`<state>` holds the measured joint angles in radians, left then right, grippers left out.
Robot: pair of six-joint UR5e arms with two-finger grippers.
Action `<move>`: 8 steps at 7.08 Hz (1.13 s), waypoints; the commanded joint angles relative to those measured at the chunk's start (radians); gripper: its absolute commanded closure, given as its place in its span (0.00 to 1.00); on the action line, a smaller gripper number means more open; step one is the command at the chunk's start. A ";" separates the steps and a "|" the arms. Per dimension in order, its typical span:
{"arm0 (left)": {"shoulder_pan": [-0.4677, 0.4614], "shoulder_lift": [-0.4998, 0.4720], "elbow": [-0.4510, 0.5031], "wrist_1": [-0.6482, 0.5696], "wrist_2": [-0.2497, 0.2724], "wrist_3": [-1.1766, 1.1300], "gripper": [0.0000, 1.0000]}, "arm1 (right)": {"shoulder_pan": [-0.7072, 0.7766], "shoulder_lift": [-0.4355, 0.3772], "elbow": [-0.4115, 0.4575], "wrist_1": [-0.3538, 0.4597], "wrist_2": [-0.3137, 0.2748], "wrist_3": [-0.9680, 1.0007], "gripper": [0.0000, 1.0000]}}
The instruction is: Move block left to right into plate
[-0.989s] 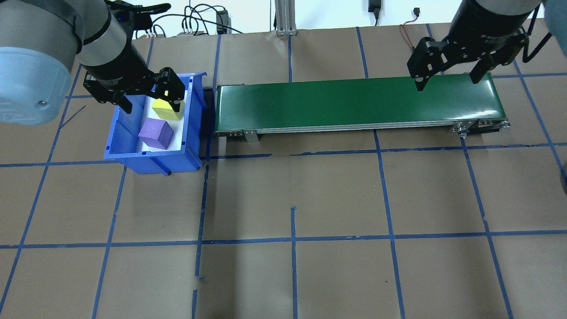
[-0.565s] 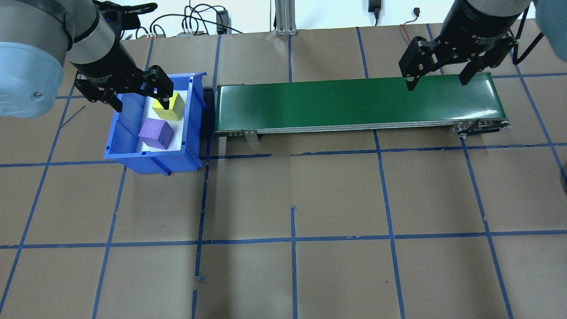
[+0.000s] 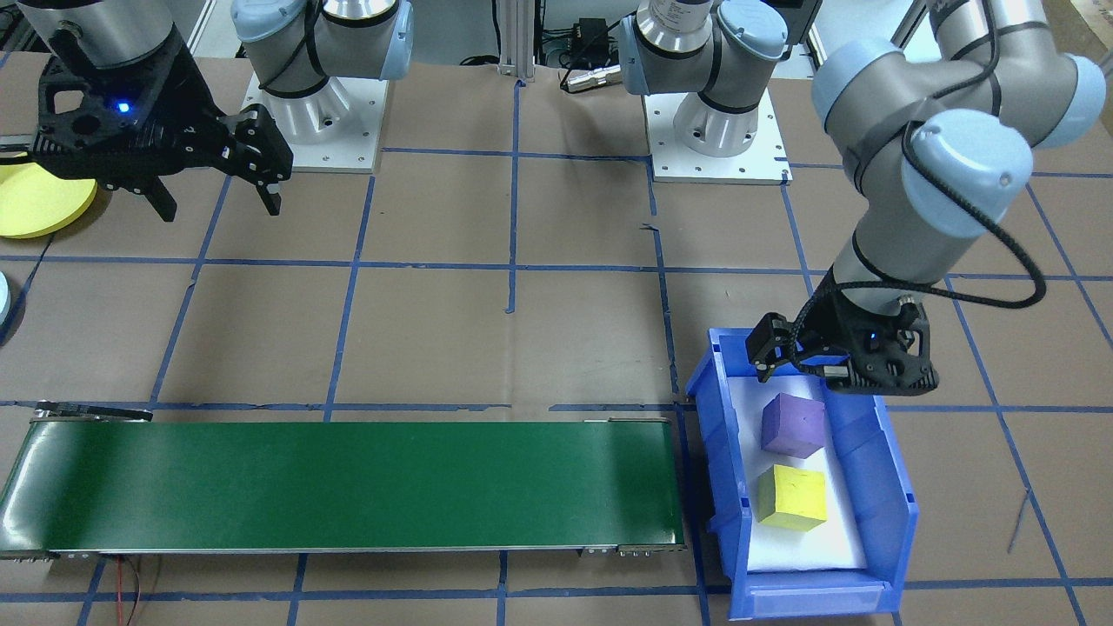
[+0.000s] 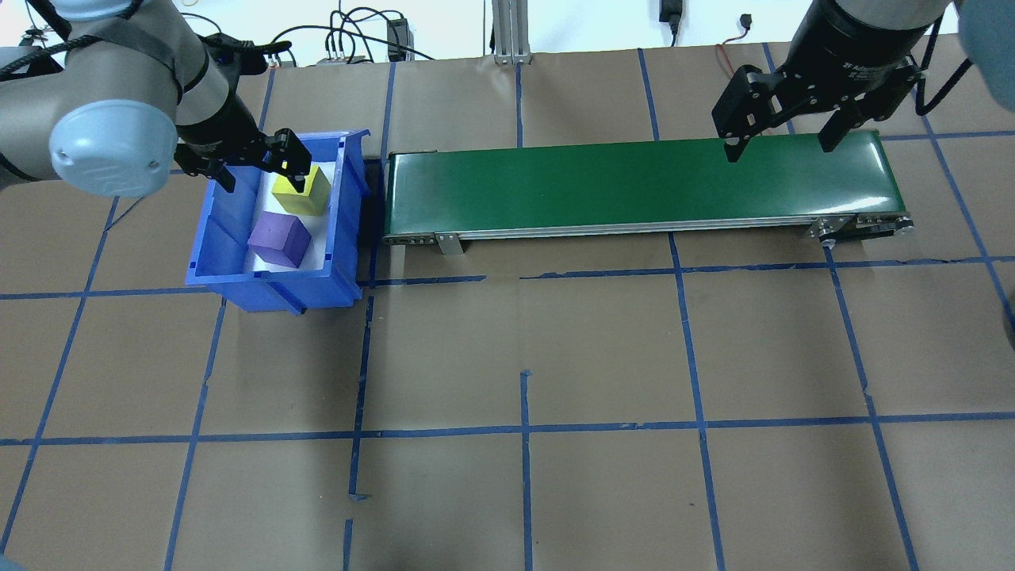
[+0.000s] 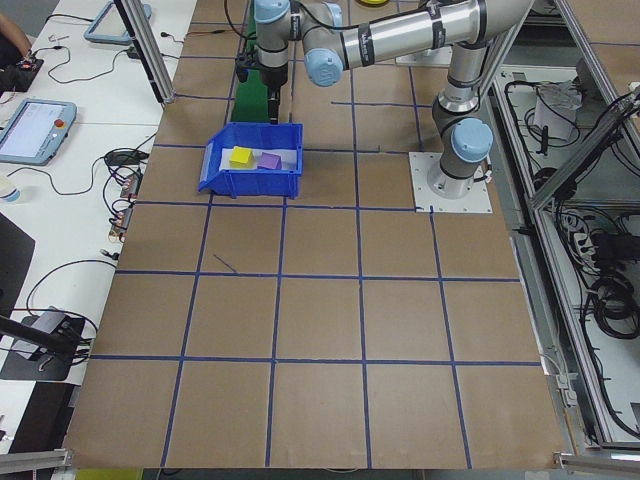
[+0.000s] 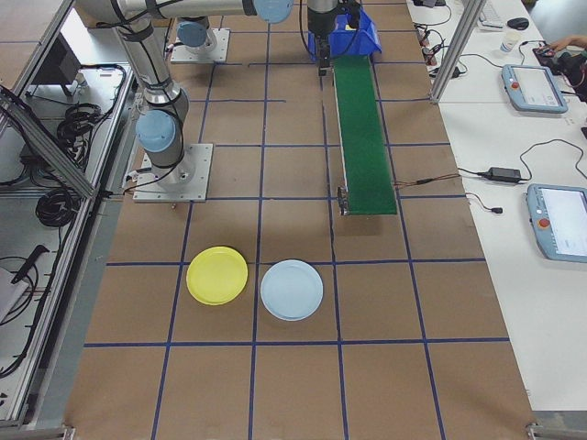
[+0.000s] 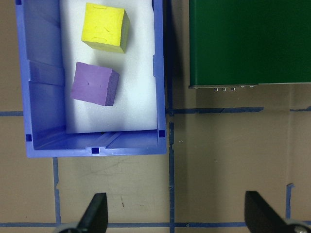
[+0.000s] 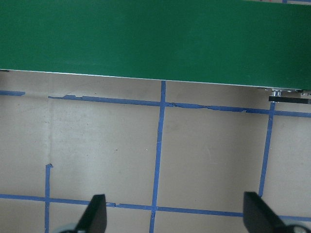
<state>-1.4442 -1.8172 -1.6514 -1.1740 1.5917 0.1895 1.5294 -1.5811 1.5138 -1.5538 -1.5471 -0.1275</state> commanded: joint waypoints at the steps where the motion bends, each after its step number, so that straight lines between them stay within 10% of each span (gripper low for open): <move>1: 0.002 -0.059 -0.002 0.043 0.004 0.057 0.00 | 0.000 0.001 0.000 -0.002 0.001 -0.003 0.00; 8: 0.038 -0.140 -0.014 0.120 -0.002 0.218 0.00 | 0.000 0.000 0.000 -0.002 0.007 -0.001 0.00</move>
<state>-1.4129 -1.9444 -1.6624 -1.0561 1.5931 0.3947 1.5280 -1.5810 1.5135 -1.5554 -1.5418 -0.1301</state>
